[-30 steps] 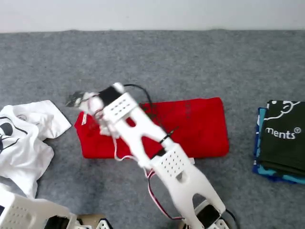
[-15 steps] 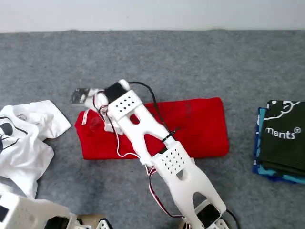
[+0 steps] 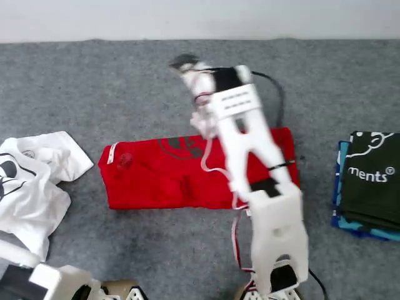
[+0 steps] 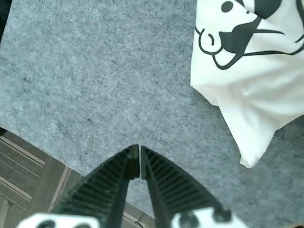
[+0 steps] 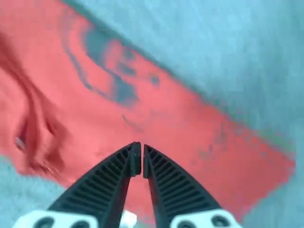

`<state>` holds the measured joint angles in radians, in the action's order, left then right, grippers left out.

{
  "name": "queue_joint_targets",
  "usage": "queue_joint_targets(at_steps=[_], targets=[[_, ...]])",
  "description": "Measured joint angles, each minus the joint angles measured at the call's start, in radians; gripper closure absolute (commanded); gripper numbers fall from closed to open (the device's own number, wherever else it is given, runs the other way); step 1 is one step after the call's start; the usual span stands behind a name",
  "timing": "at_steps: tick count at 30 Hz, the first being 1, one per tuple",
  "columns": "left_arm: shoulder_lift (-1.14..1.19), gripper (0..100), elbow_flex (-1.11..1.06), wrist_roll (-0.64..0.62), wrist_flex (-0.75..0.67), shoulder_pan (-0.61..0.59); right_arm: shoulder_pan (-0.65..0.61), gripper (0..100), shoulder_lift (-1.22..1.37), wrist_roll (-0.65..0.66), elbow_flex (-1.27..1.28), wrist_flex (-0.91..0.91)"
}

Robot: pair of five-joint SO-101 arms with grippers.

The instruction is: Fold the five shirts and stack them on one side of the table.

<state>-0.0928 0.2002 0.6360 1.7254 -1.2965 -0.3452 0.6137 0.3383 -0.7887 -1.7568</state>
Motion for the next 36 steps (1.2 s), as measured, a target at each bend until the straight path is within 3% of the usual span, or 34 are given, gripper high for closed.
queue_joint_targets(at_steps=[5, 10, 12, 20, 31, 36], targets=[[-0.094, 98, 0.000, 0.000, 0.003, 0.021, 0.160, 96.2, -0.153, -0.046, 0.226, 0.000], [-0.180, 98, -0.074, 0.000, 0.006, 0.074, 0.262, 74.8, -0.195, -0.084, 0.295, 0.000], [-0.210, 98, -0.094, 0.000, 0.006, 0.097, 0.307, 71.6, -0.195, -0.084, 0.325, 0.002], [-0.295, 98, -0.095, 0.000, 0.008, 0.193, 0.377, 71.9, -0.195, -0.084, 0.477, 0.147], [-0.302, 98, -0.095, 0.000, 0.009, 0.203, 0.377, 72.6, -0.054, -0.120, 0.615, 0.351], [-0.302, 98, -0.095, 0.000, 0.009, 0.203, 0.368, 89.4, 0.005, -0.126, 0.595, 0.353]])
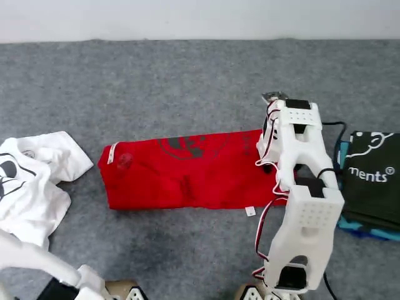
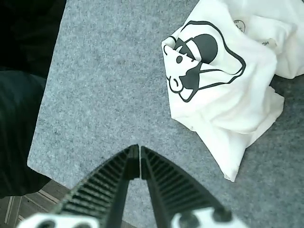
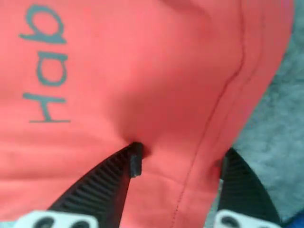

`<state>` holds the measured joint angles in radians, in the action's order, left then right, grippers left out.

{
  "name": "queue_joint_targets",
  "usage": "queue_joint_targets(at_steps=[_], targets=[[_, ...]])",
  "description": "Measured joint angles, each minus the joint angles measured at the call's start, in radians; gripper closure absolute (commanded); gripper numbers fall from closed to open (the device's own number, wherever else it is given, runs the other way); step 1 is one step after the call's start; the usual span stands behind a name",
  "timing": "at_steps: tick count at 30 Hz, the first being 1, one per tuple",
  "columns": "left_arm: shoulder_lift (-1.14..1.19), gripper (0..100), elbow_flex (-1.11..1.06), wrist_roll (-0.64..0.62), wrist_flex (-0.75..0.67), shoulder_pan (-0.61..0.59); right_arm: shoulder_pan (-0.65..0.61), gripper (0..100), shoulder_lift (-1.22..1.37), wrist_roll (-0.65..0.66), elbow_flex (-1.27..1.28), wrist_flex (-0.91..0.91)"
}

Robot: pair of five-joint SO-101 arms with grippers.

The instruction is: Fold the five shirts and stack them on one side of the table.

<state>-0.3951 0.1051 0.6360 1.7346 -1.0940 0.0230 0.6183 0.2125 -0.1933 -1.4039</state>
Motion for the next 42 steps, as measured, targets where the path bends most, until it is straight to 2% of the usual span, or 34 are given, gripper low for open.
queue_joint_targets(at_steps=[2, 11, 15, 23, 26, 31, 37, 42], targets=[[0.000, 98, 0.000, 0.000, 0.000, 0.000, 0.002, 99.0, 0.008, 0.000, -0.014, -0.008], [0.000, 98, 0.000, 0.000, 0.000, 0.000, -0.002, 98.8, -0.011, 0.031, -0.006, -0.058], [0.000, 98, 0.000, 0.000, 0.000, 0.000, 0.011, 98.8, -0.068, 0.100, -0.005, -0.094], [0.000, 98, 0.000, 0.002, 0.000, 0.000, 0.167, 98.8, -0.216, 0.305, -0.003, -0.126], [0.000, 98, 0.000, 0.002, 0.000, 0.000, 0.166, 98.8, -0.262, 0.376, -0.003, -0.175], [0.000, 98, 0.000, 0.002, 0.000, 0.000, 0.066, 98.8, -0.367, 0.434, -0.003, -0.273], [0.000, 98, 0.000, 0.002, 0.000, 0.000, -0.173, 98.8, -0.493, 0.442, -0.003, -0.344], [0.000, 98, 0.000, 0.002, 0.000, 0.000, -0.361, 98.8, -0.529, 0.391, -0.003, -0.344]])
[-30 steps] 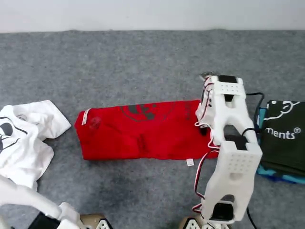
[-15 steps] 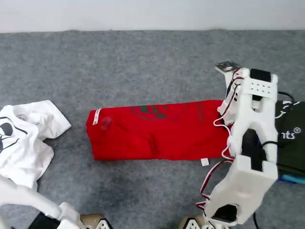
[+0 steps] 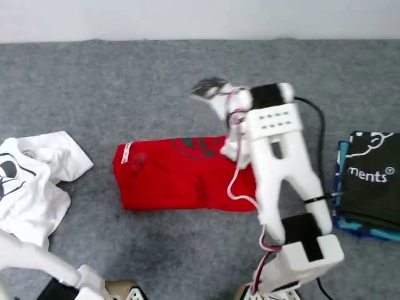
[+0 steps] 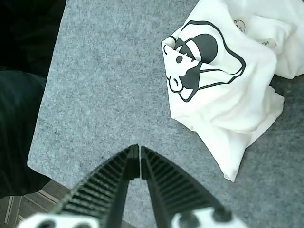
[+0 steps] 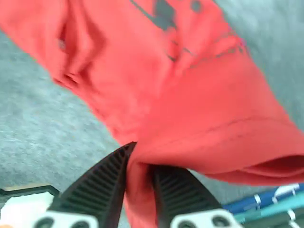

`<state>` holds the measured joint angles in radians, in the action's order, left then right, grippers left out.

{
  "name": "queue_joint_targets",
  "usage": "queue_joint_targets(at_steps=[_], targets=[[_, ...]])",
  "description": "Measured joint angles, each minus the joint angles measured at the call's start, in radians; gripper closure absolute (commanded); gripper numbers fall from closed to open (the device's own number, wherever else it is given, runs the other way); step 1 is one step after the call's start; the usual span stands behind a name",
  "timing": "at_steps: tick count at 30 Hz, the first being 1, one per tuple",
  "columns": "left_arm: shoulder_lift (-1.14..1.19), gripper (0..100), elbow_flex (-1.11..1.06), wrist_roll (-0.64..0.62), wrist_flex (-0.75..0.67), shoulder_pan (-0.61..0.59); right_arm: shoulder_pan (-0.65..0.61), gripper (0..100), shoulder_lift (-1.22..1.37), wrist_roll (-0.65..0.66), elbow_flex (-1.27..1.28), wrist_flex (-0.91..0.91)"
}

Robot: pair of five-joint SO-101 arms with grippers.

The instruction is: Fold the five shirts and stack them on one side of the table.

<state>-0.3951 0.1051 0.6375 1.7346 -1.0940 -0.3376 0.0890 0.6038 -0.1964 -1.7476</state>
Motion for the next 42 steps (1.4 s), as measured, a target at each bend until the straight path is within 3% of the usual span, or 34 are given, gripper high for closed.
queue_joint_targets(at_steps=[14, 26, 35, 39, 42], targets=[[0.000, 98, -0.005, 0.000, 0.000, 0.000, -0.336, 98.8, 0.049, -0.141, -0.025, 0.218], [0.000, 98, -0.081, 0.000, 0.000, 0.000, -0.419, 98.1, 0.563, -0.170, -0.675, 0.057], [0.000, 98, -0.091, 0.000, 0.000, 0.000, -0.506, 73.4, 0.816, -0.170, -1.106, -0.008], [0.000, 98, -0.091, 0.000, 0.000, 0.000, -0.520, 78.9, 0.816, -0.170, -1.149, -0.008], [0.000, 98, -0.091, 0.000, 0.000, 0.000, -0.514, 90.9, 0.799, -0.170, -1.142, -0.009]])
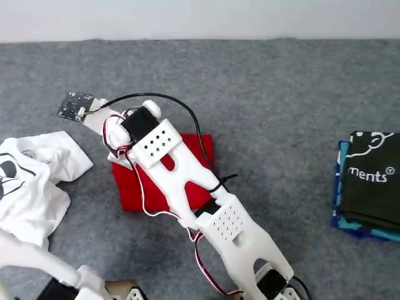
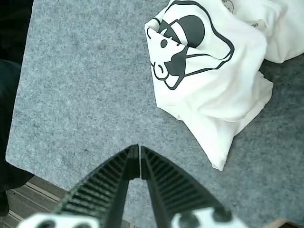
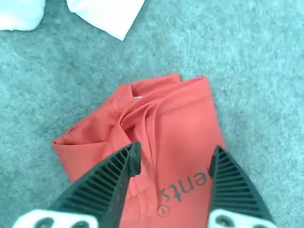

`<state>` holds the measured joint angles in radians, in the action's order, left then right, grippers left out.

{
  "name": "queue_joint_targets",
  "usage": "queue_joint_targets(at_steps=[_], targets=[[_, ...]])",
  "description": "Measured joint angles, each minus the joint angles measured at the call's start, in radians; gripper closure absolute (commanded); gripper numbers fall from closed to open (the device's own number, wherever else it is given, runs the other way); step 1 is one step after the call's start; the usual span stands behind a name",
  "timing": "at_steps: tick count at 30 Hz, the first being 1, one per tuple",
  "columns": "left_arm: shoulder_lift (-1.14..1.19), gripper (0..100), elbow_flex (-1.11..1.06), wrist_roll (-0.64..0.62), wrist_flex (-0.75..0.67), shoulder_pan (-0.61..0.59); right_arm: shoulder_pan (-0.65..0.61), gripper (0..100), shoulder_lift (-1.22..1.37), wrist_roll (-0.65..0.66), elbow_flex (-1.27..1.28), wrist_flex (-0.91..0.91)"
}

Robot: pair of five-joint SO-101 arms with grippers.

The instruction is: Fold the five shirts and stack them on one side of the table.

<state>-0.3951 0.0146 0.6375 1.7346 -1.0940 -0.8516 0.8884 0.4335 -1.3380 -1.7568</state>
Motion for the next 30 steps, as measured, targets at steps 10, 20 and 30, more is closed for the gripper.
queue_joint_targets(at_steps=[10, 20, 30], targets=[[0.000, 98, 0.000, 0.000, 0.000, 0.000, 0.222, 98.8, -0.121, 0.028, 0.443, 0.000], [0.000, 98, 0.000, 0.000, 0.000, -0.026, 0.092, 98.8, -0.104, 0.052, 0.595, 0.000], [0.000, 98, 0.000, 0.000, 0.000, -0.080, -0.172, 98.8, -0.104, 0.055, 0.451, 0.000]])
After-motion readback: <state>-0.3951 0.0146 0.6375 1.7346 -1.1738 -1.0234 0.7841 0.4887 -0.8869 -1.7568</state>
